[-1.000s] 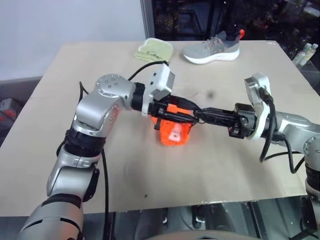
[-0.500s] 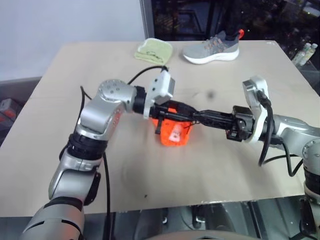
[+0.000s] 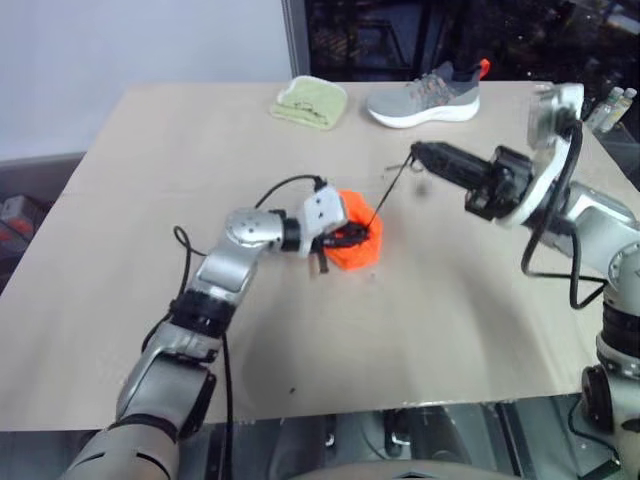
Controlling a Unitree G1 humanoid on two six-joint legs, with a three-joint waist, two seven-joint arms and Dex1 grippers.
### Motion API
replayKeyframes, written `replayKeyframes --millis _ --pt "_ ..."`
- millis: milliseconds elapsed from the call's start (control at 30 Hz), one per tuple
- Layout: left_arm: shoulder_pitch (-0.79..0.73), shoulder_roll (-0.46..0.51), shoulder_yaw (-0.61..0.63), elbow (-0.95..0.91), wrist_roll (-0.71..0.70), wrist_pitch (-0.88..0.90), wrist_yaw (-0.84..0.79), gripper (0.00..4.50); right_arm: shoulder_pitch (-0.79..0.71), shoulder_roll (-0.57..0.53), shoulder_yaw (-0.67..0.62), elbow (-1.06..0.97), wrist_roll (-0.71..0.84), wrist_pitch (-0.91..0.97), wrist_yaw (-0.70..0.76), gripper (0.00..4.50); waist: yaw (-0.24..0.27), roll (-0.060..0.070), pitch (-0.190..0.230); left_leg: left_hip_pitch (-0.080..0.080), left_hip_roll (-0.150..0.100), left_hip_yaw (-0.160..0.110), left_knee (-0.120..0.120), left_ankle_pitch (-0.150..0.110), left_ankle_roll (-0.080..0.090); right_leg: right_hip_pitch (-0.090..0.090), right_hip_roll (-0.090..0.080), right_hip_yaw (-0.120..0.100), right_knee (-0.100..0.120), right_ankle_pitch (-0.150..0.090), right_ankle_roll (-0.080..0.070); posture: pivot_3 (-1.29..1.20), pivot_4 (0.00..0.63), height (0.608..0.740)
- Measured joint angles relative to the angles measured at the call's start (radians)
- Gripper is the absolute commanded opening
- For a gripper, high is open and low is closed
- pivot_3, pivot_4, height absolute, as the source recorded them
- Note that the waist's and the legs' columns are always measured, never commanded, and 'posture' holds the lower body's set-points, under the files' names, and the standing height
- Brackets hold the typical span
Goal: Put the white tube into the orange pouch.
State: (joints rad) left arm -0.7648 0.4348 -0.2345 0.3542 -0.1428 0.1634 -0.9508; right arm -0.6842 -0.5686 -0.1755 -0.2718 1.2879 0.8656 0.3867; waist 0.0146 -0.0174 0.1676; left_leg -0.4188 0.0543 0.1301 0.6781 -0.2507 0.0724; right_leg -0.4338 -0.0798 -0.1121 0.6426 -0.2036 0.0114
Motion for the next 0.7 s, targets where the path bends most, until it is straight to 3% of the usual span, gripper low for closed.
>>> replayKeyframes --millis 167,333,533,700 --pt "-0.344 -0.031 0.158 0.309 -0.013 -0.007 0.219 0.22 -0.271 0.042 0.004 0.214 -0.200 -0.137 0.040 0.00 -0.013 -0.001 0.001 -0.004 0.001 0.001 0.002 0.001 -0.002 -0.004 0.002 0.001 0.001 0.000 0.000 0.00 0.150 0.740" --pt "-0.568 0.060 0.227 0.614 0.026 -0.062 0.304 0.22 -0.508 0.075 -0.005 0.393 -0.376 -0.332 0.118 0.00 -0.028 0.000 0.000 -0.013 -0.001 0.004 -0.005 0.002 -0.004 -0.014 0.001 0.002 0.002 0.001 0.000 0.00 0.150 0.740" --pt "-0.632 0.107 0.223 0.809 0.108 -0.138 0.318 0.22 -0.533 0.092 -0.028 0.466 -0.471 -0.413 0.153 0.00 -0.023 -0.002 0.001 -0.017 -0.002 0.009 -0.007 0.002 -0.004 -0.015 0.000 -0.003 -0.002 0.000 0.001 0.00 0.150 0.740" --pt "-0.694 0.135 0.236 0.824 0.126 -0.197 0.277 0.22 -0.385 0.077 -0.037 0.360 -0.493 -0.373 0.142 0.00 -0.016 -0.003 0.001 -0.015 -0.003 0.007 -0.006 0.002 -0.004 -0.012 -0.002 -0.004 -0.001 0.000 0.002 0.00 0.150 0.740"
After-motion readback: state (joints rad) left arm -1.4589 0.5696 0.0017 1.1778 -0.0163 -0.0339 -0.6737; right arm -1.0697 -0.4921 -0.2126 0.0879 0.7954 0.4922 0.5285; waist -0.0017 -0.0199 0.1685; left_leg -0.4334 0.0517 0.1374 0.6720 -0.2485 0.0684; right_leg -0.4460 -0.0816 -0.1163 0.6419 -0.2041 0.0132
